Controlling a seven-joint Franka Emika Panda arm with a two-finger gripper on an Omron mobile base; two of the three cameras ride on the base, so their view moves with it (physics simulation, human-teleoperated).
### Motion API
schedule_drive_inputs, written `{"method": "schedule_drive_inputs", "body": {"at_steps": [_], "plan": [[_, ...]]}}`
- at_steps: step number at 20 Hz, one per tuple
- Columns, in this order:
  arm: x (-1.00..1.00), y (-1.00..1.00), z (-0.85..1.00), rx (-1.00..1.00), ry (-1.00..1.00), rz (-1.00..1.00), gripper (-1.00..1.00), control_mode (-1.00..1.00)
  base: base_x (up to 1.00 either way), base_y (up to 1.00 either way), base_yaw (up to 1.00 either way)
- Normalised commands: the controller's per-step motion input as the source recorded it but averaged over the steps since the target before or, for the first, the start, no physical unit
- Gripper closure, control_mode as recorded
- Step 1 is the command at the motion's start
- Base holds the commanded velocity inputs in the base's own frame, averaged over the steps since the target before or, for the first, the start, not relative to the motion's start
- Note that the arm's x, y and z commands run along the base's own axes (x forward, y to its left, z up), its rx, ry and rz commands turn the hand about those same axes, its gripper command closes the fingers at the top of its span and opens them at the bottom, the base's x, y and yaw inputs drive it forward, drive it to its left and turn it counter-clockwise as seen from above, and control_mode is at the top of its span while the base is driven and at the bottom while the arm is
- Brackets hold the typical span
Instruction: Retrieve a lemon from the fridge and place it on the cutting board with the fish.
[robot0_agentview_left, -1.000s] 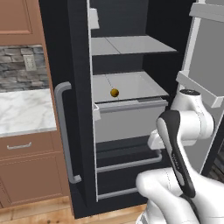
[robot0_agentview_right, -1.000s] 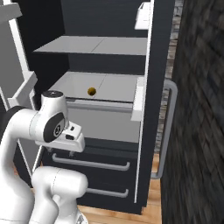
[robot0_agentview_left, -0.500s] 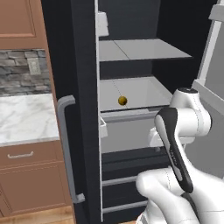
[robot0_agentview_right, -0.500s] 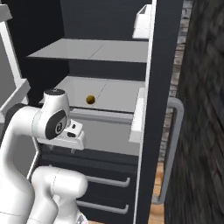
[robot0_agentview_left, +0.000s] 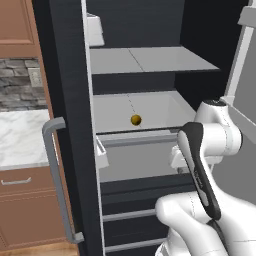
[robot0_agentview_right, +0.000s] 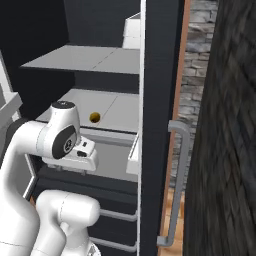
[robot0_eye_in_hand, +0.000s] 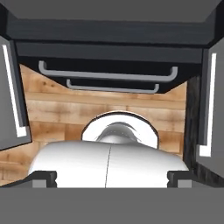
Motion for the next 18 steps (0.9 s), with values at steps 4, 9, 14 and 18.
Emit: {"method": "schedule_drive_inputs", "body": {"at_steps": [4,9,14,18], "plan": [[0.0,0.0,0.0,0.0,0.0,0.0,-1.0,1.0,0.68,0.0,0.0],[0.0,0.0,0.0,0.0,0.0,0.0,-1.0,1.0,0.67,0.0,0.0],[0.0,0.0,0.0,0.0,0.0,0.0,-1.0,1.0,0.48,0.07,0.0],[0.0,0.0,0.0,0.0,0.0,0.0,-1.0,1.0,0.75,0.1,0.0]]}}
